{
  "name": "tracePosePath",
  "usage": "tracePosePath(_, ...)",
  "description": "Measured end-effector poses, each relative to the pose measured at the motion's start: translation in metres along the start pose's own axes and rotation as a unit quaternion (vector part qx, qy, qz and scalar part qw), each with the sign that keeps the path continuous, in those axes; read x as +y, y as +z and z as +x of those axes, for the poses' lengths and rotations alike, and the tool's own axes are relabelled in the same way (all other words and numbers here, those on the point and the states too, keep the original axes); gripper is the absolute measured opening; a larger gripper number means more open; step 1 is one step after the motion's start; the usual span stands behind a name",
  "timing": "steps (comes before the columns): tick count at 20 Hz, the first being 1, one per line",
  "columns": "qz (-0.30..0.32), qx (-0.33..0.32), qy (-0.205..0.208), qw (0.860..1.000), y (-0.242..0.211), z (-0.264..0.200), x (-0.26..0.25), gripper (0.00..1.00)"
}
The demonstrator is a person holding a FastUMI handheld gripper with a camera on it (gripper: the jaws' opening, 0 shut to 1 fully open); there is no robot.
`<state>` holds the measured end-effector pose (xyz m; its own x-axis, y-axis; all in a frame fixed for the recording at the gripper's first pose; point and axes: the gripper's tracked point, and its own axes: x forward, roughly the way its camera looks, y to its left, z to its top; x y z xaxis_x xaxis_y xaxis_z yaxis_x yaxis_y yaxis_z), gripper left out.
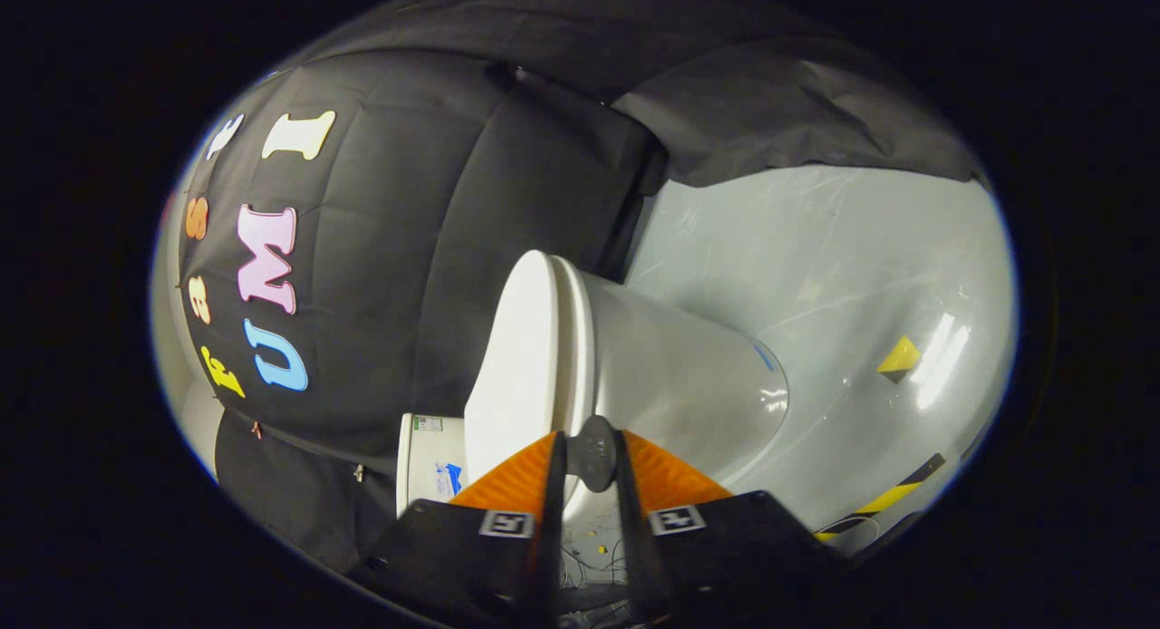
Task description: Open the toilet lid.
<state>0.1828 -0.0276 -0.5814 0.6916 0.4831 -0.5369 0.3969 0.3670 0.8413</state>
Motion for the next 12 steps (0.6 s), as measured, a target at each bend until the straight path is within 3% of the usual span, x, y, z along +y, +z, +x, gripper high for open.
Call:
tracePosePath(2, 0.011, -0.011, 0.013, 1.0, 0.005, -0.001, 0.004, 0.09)
tracePosePath(12, -0.066, -0.024, -0.049, 0.996, 0.006, -0.022, 0.054, 0.06)
